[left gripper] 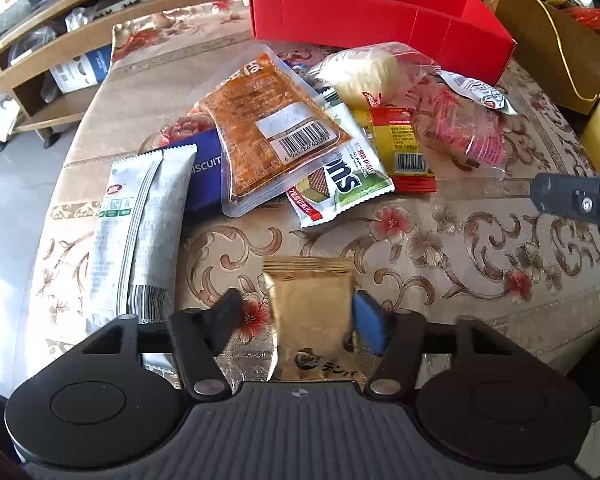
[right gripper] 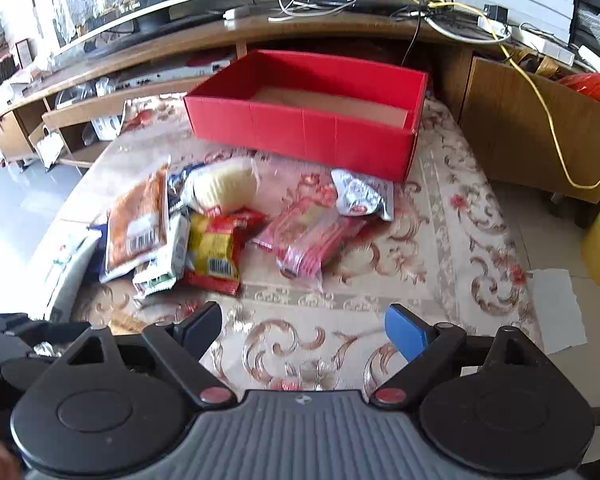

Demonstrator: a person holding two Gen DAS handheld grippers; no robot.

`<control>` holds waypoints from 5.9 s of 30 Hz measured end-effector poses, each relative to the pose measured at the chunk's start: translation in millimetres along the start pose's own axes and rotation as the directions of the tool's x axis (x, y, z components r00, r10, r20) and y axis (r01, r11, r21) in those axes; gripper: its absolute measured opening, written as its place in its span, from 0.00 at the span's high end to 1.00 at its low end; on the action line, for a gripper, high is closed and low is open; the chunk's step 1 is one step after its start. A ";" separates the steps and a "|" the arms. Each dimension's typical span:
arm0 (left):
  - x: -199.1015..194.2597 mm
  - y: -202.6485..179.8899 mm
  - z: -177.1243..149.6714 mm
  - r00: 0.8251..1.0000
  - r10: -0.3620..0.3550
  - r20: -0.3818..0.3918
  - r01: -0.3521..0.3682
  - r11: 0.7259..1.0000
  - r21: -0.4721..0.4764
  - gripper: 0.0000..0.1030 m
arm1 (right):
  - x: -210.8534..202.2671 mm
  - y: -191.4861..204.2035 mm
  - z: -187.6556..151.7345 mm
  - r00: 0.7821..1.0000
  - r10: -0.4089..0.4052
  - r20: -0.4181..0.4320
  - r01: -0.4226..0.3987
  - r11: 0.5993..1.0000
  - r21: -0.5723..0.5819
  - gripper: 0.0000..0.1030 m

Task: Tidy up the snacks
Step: 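Lower the left gripper onto the gold foil packet and close it, then lift the gold packet with the left gripper while the right gripper grasps the clear-wrapped bun, then carry both packets into the red box and open both grippers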

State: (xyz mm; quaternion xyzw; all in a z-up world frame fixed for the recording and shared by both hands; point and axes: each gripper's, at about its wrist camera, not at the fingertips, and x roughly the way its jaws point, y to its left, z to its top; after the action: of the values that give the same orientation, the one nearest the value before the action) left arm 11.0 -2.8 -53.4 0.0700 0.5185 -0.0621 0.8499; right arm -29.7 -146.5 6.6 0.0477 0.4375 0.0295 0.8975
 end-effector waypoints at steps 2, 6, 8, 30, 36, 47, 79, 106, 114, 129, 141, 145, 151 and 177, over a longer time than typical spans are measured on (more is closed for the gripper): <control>-1.0 0.9 0.9 1.000 -0.008 -0.002 0.008 1.000 -0.001 0.44 | -1.5 -0.1 1.9 1.000 0.001 0.002 -0.001 1.000 0.001 0.16; -1.6 4.0 -1.3 1.000 -0.020 0.012 0.020 1.000 0.000 0.50 | 2.1 6.6 1.2 1.000 0.001 -0.011 -0.002 0.999 -0.033 0.18; -1.9 8.4 -2.2 0.999 -0.030 0.017 0.030 0.999 -0.016 0.53 | 8.5 9.4 -0.8 0.999 -0.003 -0.034 0.002 0.999 -0.047 0.20; -3.2 2.7 -4.0 1.000 -0.011 0.025 0.011 1.000 0.004 0.54 | 43.8 31.0 -18.2 0.985 -0.085 -0.151 0.060 0.984 -0.166 0.24; -8.3 -4.1 -3.7 0.999 0.005 0.039 -0.005 1.000 0.014 0.54 | 40.6 31.3 -19.4 0.986 -0.079 -0.148 0.054 0.984 -0.168 0.24; -23.0 -9.2 -1.3 0.996 0.025 0.082 -0.026 1.000 0.017 0.54 | 29.2 36.4 -19.4 0.990 -0.058 -0.127 0.036 0.985 -0.168 0.24; -26.2 15.5 50.5 0.990 0.013 0.138 -0.007 0.999 -0.047 0.54 | 34.9 39.3 35.1 0.998 -0.006 -0.070 -0.006 0.987 -0.159 0.24; -5.9 35.6 83.5 0.983 -0.138 0.123 0.154 0.980 -0.123 0.54 | 114.2 42.4 140.7 0.986 -0.044 -0.160 0.032 0.997 -0.076 0.24; -2.6 37.5 87.1 0.977 -0.177 0.117 0.193 0.971 -0.144 0.54 | 117.0 38.3 165.7 0.982 0.016 -0.189 -0.024 0.999 -0.038 0.17; 5.6 33.2 85.8 0.980 -0.180 0.090 0.191 0.973 -0.130 0.53 | 176.6 51.3 139.8 0.959 0.050 -0.279 -0.054 0.999 -0.006 0.45; -3.8 25.4 87.5 0.971 -0.207 0.117 0.221 0.968 -0.119 0.53 | 111.5 -12.2 113.0 0.959 0.152 -0.238 -0.152 0.988 0.020 0.46; -9.3 23.7 97.3 0.965 -0.219 0.142 0.236 0.965 -0.117 0.53 | 94.9 -23.7 117.4 0.963 0.185 -0.195 -0.177 0.983 0.058 0.46; -9.5 10.6 127.2 0.959 -0.220 0.176 0.236 0.969 -0.075 0.53 | 83.0 -32.6 138.8 0.965 0.238 -0.115 -0.226 0.968 0.107 0.46; 94.4 -14.0 251.8 0.971 -0.085 0.222 0.088 0.996 -0.007 0.53 | 185.7 -63.6 206.1 0.991 0.072 -0.114 -0.065 0.996 0.064 0.46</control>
State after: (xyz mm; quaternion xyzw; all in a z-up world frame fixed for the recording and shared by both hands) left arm 271.1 -65.8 -24.3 0.0328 0.4238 -0.1020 0.8994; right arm 247.7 -204.5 -19.6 0.0879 0.4877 0.0498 0.8672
